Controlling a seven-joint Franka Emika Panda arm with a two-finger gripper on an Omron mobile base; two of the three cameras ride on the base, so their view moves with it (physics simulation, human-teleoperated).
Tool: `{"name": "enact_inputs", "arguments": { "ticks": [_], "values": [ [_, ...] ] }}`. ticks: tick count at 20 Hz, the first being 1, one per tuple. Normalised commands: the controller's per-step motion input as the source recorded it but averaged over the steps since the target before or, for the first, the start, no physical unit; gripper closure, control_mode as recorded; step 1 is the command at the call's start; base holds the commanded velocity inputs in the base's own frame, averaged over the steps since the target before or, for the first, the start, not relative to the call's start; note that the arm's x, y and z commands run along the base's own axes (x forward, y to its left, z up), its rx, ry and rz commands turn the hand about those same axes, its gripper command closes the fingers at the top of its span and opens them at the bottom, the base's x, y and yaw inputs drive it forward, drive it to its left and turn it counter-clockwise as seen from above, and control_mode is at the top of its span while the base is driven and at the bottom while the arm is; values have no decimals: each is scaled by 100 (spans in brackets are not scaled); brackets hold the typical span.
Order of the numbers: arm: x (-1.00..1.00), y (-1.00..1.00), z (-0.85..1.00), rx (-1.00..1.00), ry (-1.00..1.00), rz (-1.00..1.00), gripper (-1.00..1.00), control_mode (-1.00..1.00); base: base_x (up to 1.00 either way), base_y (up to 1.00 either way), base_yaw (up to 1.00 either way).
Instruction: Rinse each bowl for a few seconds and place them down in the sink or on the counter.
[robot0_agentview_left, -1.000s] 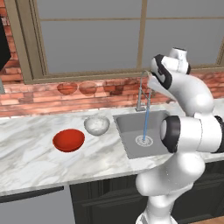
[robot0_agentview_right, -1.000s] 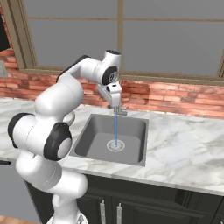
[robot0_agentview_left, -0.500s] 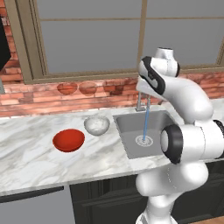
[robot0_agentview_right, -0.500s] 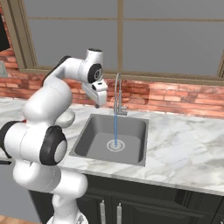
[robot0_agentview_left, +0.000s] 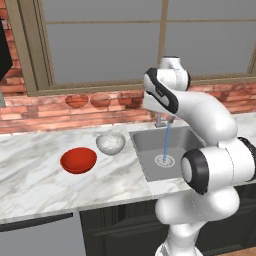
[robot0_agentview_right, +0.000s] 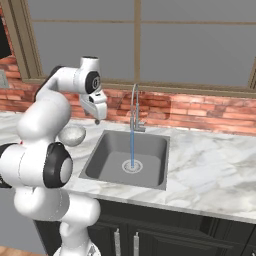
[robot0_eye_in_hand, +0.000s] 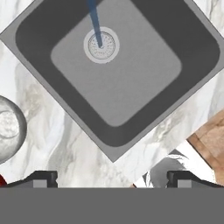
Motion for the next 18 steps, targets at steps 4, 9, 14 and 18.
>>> {"name": "enact_inputs", "arguments": {
  "ticks": [4,9,14,18],
  "values": [
    [0,42,-1,0,6,3,-100,-100,0,0,0],
    [0,44,-2,0,5,3,-100,-100,0,0,0],
    [-2,43,-2,0,5,4,-100,-100,0,0,0],
    [-7,42,-4,0,6,4,-100,-100,0,0,0]
  ]
}}
